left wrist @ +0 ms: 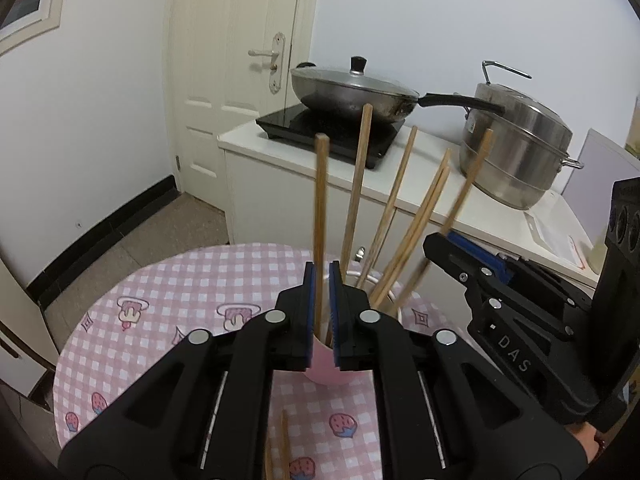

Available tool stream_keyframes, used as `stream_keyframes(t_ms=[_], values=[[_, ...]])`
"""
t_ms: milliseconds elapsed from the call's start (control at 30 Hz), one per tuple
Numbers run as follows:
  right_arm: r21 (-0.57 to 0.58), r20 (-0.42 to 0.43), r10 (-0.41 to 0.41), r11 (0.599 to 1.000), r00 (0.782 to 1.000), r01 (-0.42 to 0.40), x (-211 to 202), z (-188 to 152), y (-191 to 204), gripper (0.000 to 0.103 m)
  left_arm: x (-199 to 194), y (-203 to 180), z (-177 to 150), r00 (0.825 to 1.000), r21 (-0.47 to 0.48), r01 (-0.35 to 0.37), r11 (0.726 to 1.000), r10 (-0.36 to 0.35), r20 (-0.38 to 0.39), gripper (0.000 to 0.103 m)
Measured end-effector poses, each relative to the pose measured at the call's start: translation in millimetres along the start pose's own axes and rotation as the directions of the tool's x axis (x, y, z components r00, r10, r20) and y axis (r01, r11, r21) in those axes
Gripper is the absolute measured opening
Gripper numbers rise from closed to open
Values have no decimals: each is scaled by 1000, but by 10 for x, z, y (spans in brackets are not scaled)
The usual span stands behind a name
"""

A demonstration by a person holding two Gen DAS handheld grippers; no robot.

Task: Organize utensils
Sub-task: 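Open the right gripper to release the chopstick into the cup, then lower both grippers to the loose chopsticks and close each on one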

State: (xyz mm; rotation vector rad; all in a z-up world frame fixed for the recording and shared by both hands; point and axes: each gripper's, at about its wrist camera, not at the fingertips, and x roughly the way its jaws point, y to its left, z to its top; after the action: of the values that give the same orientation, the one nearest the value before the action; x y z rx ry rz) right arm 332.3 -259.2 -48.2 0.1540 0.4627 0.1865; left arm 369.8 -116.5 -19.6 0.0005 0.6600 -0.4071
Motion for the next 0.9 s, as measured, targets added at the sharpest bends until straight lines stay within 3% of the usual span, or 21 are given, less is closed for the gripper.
stream_keyframes(t_ms=[33, 67, 100, 300, 600, 767, 900], values=[[5, 0, 1, 1000, 1000, -1, -22, 2, -4, 26, -18, 1, -3, 1000, -3, -2, 1000, 2, 4, 38], [8, 1, 1, 1000, 1000, -1, -46, 1, -6, 27, -67, 5, -11, 1000, -11, -1, 1000, 1, 26, 68], [8, 3, 0, 1000, 1000, 0, -65, 1, 0, 29, -119, 6, -16, 999, -17, 0, 1000, 1, 50, 70], [-14, 6, 2, 1000, 1000, -2, -275, 0, 80, 32, -377, -5, -51, 997, 10, -31, 999, 30, 66, 70], [-68, -64, 27, 997, 998, -31, -513, -182, 323, 37, -654, 184, -408, 995, 57, -95, 994, 96, -19, 70], [-95, -156, 56, 993, 986, -71, -497, -409, 500, 40, -688, 318, -714, 983, 85, -123, 989, 133, -125, 70], [-77, -247, 84, 991, 965, -106, -376, -635, 625, 41, -574, 438, -985, 957, 102, -144, 984, 165, -239, 70]])
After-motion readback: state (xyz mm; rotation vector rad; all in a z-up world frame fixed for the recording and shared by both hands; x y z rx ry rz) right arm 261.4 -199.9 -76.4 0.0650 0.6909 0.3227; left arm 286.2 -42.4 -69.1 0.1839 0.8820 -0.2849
